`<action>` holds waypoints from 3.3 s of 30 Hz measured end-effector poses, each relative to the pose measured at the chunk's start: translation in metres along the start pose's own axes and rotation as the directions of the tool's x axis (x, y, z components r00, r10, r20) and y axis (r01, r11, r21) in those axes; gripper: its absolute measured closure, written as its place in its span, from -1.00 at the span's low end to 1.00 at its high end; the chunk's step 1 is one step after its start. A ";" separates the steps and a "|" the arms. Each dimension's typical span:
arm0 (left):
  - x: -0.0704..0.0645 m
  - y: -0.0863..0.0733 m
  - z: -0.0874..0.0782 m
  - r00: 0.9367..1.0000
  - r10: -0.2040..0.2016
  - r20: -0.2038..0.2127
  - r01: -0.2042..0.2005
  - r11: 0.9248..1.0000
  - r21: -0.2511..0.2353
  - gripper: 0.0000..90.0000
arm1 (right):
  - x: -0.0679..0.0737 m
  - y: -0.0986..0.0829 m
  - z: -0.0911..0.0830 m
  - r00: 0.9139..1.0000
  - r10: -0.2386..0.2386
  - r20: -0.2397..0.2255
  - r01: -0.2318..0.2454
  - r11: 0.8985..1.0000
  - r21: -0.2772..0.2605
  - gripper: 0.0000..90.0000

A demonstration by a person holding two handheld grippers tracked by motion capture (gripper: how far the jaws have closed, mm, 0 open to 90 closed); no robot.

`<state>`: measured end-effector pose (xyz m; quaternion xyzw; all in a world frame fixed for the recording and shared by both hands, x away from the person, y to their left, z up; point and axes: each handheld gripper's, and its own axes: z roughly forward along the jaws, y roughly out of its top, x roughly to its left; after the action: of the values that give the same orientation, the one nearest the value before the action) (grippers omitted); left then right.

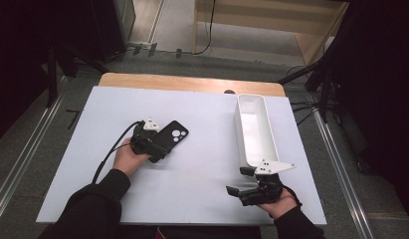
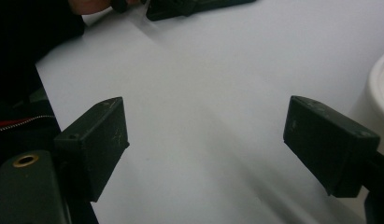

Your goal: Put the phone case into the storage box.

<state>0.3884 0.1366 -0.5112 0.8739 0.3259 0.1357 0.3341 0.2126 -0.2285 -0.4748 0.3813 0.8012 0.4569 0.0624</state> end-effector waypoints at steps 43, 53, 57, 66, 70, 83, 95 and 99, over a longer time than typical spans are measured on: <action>-0.001 0.003 -0.018 0.999 -0.027 0.020 0.029 0.997 -0.074 -0.67 | 0.002 0.001 0.002 1.000 -0.008 -0.009 0.008 1.000 -0.002 -0.73; 0.000 0.011 -0.037 0.995 -0.090 0.048 0.096 0.985 -0.142 -0.67 | 0.003 0.004 0.001 1.000 -0.006 -0.006 0.006 1.000 -0.018 -0.73; -0.003 0.013 -0.042 0.993 -0.106 0.059 0.115 0.979 -0.168 -0.67 | 0.005 0.006 0.001 1.000 -0.006 -0.003 0.006 1.000 -0.019 -0.73; -0.018 0.019 -0.055 0.991 -0.115 0.074 0.128 0.969 -0.211 -0.68 | 0.009 0.012 0.000 1.000 -0.012 0.001 0.012 0.999 -0.039 -0.72; -0.021 0.019 -0.057 0.989 -0.126 0.075 0.139 0.966 -0.217 -0.68 | 0.010 0.014 -0.001 1.000 -0.008 0.003 0.008 0.999 -0.046 -0.72; -0.026 0.017 -0.069 0.982 -0.170 0.078 0.185 0.951 -0.249 -0.68 | 0.017 0.027 0.001 1.000 -0.001 0.011 0.002 0.998 -0.064 -0.72; -0.043 0.015 -0.070 0.979 -0.195 0.051 0.202 0.939 -0.279 -0.68 | 0.024 0.043 0.004 0.999 0.035 0.010 -0.034 0.996 -0.079 -0.72; -0.051 0.013 -0.068 0.976 -0.210 0.049 0.215 0.931 -0.296 -0.68 | 0.024 0.048 0.005 0.999 0.046 0.017 -0.044 0.995 -0.091 -0.72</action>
<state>0.3254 0.1293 -0.4532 0.7739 0.3915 0.1394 0.4778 0.2244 -0.1949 -0.4343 0.4004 0.7702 0.4905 0.0768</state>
